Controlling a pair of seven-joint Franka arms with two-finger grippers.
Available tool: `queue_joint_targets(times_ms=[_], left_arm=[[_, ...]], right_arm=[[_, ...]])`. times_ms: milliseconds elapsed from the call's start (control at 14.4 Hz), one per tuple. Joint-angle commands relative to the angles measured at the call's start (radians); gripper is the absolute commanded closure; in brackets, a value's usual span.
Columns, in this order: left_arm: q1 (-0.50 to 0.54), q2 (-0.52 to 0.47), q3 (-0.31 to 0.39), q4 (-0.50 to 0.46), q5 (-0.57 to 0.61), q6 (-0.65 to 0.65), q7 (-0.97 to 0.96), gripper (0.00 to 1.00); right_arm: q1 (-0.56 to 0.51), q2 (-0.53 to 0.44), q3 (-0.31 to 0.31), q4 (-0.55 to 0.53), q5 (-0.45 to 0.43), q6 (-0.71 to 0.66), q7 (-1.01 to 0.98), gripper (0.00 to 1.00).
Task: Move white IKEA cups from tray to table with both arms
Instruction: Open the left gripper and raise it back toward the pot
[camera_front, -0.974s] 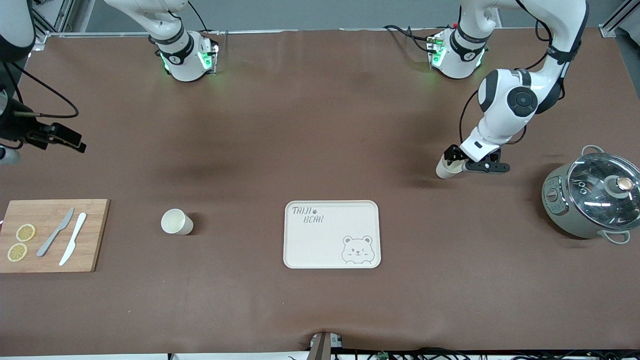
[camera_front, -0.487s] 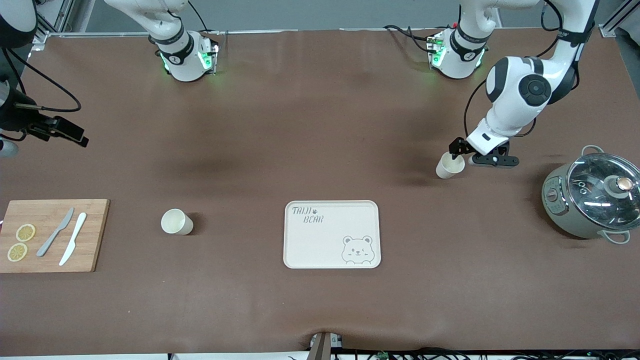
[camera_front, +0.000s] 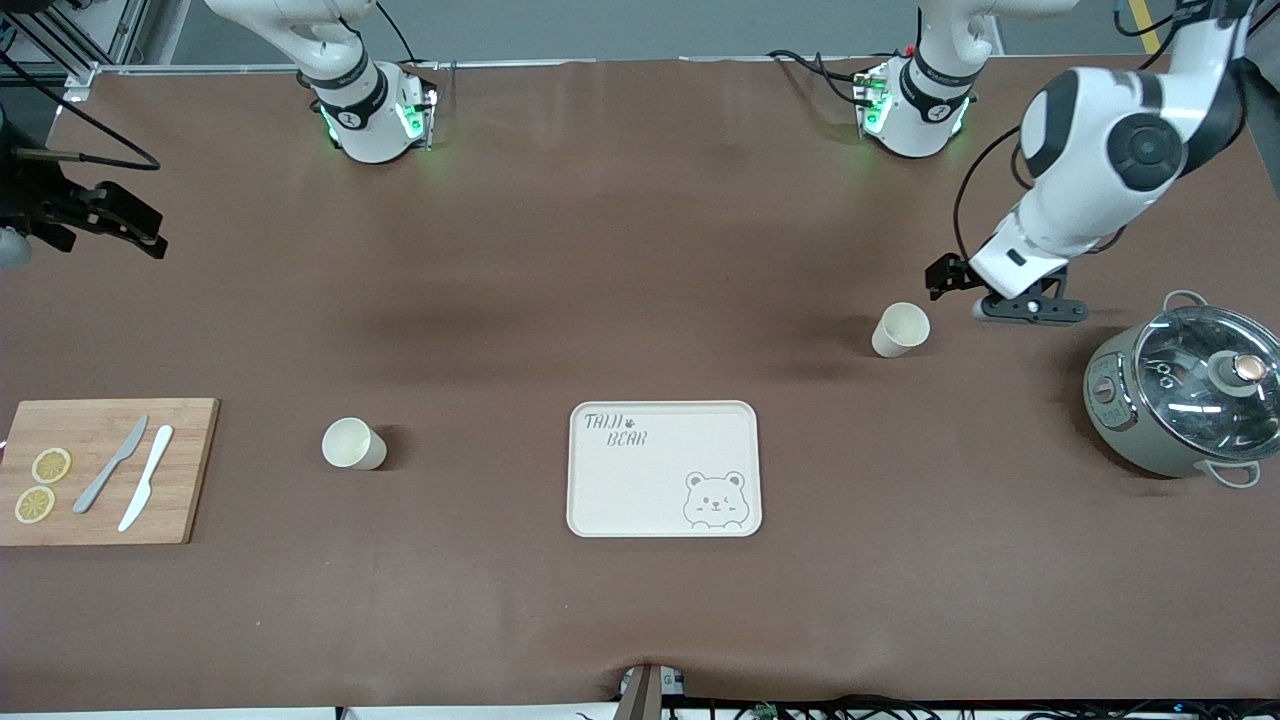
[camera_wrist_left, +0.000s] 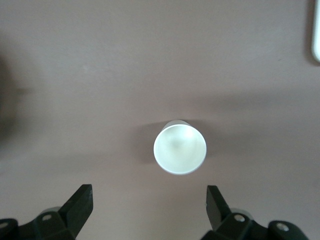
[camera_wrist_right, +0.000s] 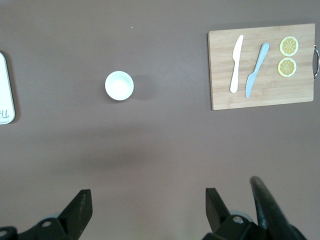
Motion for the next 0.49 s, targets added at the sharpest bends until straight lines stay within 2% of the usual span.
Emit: queue_joint_targets(times_ms=[0, 209, 417], left_arm=[[0.011, 0.009, -0.001, 0.138, 0.021, -0.137, -0.006, 0.00], [0.029, 0.033, 0.004, 0.247, 0.018, -0.195, -0.003, 0.00], [0.094, 0.052, 0.006, 0.335, 0.012, -0.231, 0.011, 0.00]], right_arm=[[0.000, 0.018, -0.004, 0.027, -0.016, -0.017, -0.016, 0.00], [0.000, 0.018, -0.004, 0.028, -0.016, -0.015, -0.016, 0.00], [0.004, 0.023, -0.004, 0.027, -0.023, -0.008, -0.016, 0.00]])
